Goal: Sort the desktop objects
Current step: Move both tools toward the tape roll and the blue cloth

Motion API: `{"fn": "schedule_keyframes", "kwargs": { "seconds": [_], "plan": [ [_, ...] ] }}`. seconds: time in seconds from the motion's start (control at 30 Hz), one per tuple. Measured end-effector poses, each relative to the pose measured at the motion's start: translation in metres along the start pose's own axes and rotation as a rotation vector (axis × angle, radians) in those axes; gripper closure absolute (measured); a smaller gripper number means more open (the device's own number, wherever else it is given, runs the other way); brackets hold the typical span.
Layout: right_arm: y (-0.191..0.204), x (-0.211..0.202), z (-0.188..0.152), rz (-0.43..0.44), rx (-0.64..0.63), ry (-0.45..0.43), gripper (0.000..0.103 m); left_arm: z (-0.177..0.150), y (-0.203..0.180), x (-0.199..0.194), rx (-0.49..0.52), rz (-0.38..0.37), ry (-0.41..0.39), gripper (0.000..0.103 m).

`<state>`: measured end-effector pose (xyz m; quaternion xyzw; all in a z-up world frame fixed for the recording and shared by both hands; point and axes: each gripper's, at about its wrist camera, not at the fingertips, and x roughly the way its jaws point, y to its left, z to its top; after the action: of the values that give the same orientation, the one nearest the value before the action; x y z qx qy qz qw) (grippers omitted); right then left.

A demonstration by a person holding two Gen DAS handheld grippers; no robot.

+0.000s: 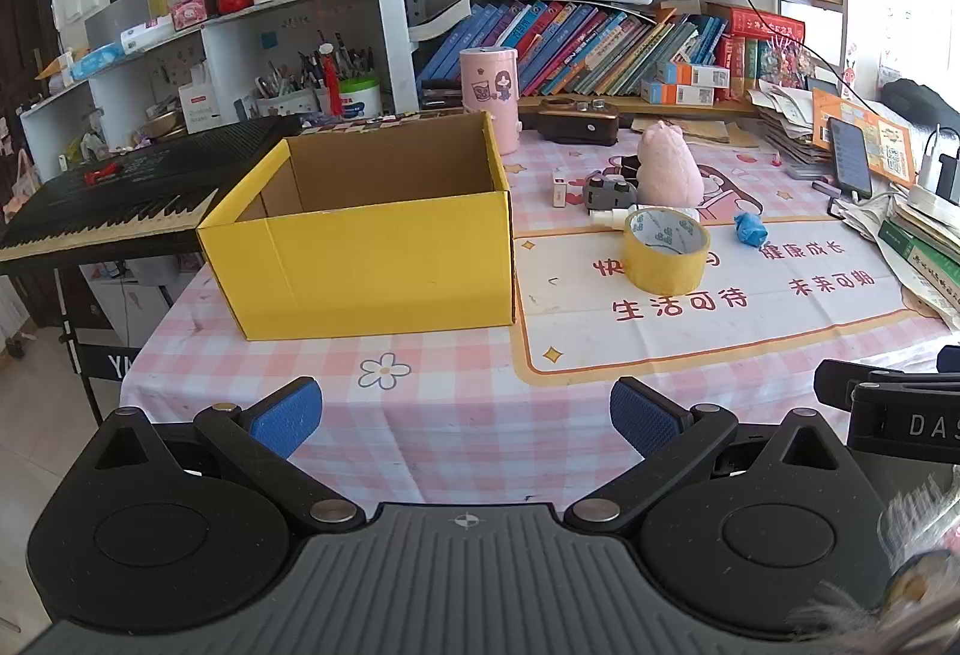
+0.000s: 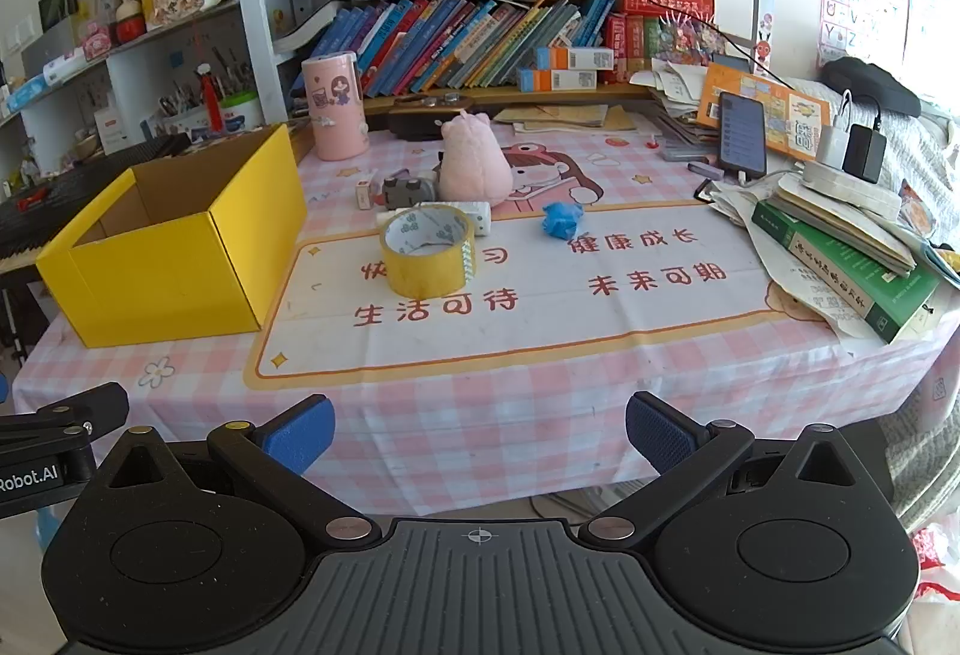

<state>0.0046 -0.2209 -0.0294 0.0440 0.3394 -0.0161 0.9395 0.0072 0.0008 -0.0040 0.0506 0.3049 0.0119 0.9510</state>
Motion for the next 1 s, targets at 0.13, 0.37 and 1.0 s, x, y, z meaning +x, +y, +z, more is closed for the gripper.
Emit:
{"fn": "schedule_keyframes", "kwargs": {
  "seconds": [0.13,0.37,1.0],
  "plan": [
    [0.0001,-0.0001,-0.0003,0.000,0.000,-0.001,0.000,0.0002,-0.0003,0.0004,0.000,0.000,0.000,0.000],
    [0.0006,-0.0005,-0.0001,0.000,-0.001,-0.001,0.000,0.0006,-0.0003,0.0004,-0.001,0.001,0.000,0.000],
    [0.0005,-0.0002,0.0006,-0.001,-0.001,-0.001,0.000,0.0001,-0.0015,0.0006,0.000,0.001,0.002,0.000]
  ]
}}
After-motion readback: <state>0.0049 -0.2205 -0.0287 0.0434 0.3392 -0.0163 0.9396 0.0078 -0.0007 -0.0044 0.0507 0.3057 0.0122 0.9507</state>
